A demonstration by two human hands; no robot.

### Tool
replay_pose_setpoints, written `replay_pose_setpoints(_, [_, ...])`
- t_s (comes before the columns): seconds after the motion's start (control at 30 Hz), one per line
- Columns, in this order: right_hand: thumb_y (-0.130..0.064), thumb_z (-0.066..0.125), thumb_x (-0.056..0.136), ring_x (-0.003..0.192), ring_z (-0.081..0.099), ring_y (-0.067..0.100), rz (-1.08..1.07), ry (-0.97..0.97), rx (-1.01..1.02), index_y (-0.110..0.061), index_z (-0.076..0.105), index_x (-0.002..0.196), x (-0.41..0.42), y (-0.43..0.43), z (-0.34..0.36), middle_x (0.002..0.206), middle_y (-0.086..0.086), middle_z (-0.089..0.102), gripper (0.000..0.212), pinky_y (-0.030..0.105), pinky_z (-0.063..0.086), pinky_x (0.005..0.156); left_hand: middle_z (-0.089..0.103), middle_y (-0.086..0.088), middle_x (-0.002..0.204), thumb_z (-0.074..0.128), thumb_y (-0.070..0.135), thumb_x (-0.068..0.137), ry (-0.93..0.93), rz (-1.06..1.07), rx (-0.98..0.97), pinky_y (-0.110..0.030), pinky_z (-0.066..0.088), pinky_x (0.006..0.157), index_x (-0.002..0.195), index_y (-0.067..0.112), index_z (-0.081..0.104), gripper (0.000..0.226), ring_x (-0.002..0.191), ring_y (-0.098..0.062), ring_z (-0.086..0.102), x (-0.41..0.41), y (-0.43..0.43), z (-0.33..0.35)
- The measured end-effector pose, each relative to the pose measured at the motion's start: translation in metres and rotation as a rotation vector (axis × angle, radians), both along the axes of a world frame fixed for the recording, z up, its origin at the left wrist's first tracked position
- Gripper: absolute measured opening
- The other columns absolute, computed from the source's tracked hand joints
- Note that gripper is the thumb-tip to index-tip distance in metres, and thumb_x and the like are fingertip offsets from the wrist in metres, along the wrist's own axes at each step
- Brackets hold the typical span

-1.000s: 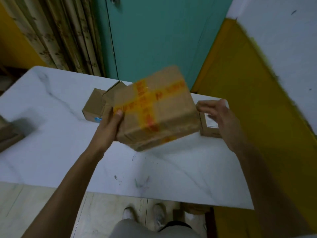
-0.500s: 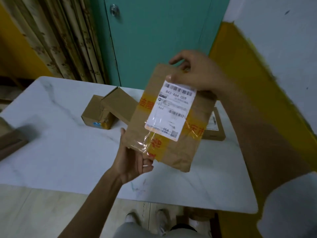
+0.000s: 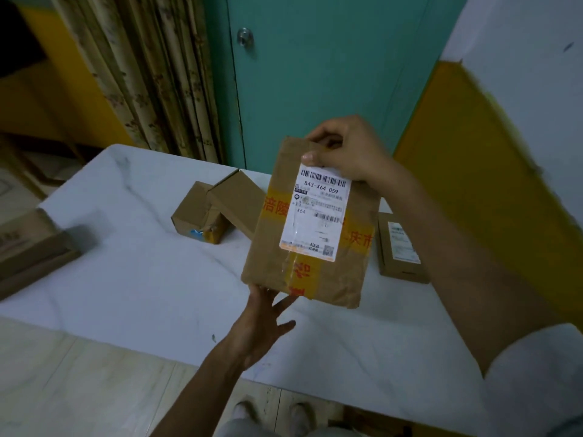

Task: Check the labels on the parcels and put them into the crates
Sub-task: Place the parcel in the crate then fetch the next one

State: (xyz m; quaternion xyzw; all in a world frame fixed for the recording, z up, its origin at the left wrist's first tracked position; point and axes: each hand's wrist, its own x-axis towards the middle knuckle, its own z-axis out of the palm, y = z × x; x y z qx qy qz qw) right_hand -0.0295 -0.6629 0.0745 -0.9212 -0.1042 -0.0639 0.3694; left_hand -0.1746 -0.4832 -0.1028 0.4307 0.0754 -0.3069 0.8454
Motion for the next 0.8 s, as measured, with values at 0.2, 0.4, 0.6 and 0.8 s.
replay_pose_setpoints(0.2, [-0.026, 0.078, 0.078, 0.083, 0.061, 0.007, -0.003, -0.001, 0.07, -0.018, 0.07, 0.105, -0.001, 0.011, -0.022, 0.091, -0.006, 0.066, 0.03, 0.024, 0.048, 0.078, 0.045, 0.008, 0.141, 0.076, 0.08, 0.026, -0.096, 0.264, 0.062, -0.043, 0.055, 0.085, 0.145, 0.037, 0.024, 0.137, 0.124, -0.024, 0.052, -0.006, -0.006, 0.01])
replay_pose_setpoints(0.4, [-0.038, 0.073, 0.082, 0.113, 0.054, 0.012, 0.069, -0.139, 0.042, -0.02, 0.058, 0.127, -0.016, 0.029, -0.049, 0.124, -0.003, 0.062, 0.051, 0.03, 0.042, 0.098, 0.05, -0.003, 0.139, 0.085, 0.065, 0.033, -0.066, 0.485, 0.079, -0.045, 0.057, 0.08, 0.144, 0.029, 0.028, 0.13, 0.119, -0.028, 0.057, -0.02, -0.012, 0.01])
replay_pose_setpoints(0.6, [-0.065, 0.064, 0.071, 0.138, 0.032, 0.011, -0.004, 0.177, 0.536, -0.028, 0.027, 0.148, -0.048, 0.031, -0.11, 0.151, -0.009, 0.033, 0.093, 0.028, 0.032, 0.107, 0.048, -0.004, 0.14, 0.086, 0.064, 0.028, 0.028, 0.777, 0.01, -0.049, 0.055, 0.085, 0.144, 0.03, 0.028, 0.135, 0.122, -0.031, 0.054, -0.033, 0.013, 0.008])
replay_pose_setpoints(0.8, [-0.093, 0.062, 0.025, 0.134, 0.044, 0.024, 0.332, 0.889, 0.528, -0.039, 0.01, 0.152, -0.103, 0.1, -0.163, 0.154, -0.002, 0.035, 0.147, 0.05, 0.044, 0.101, 0.049, -0.008, 0.14, 0.088, 0.062, 0.03, 0.014, 0.982, -0.026, -0.045, 0.057, 0.078, 0.144, 0.027, 0.03, 0.132, 0.121, -0.033, 0.055, -0.066, 0.053, 0.006])
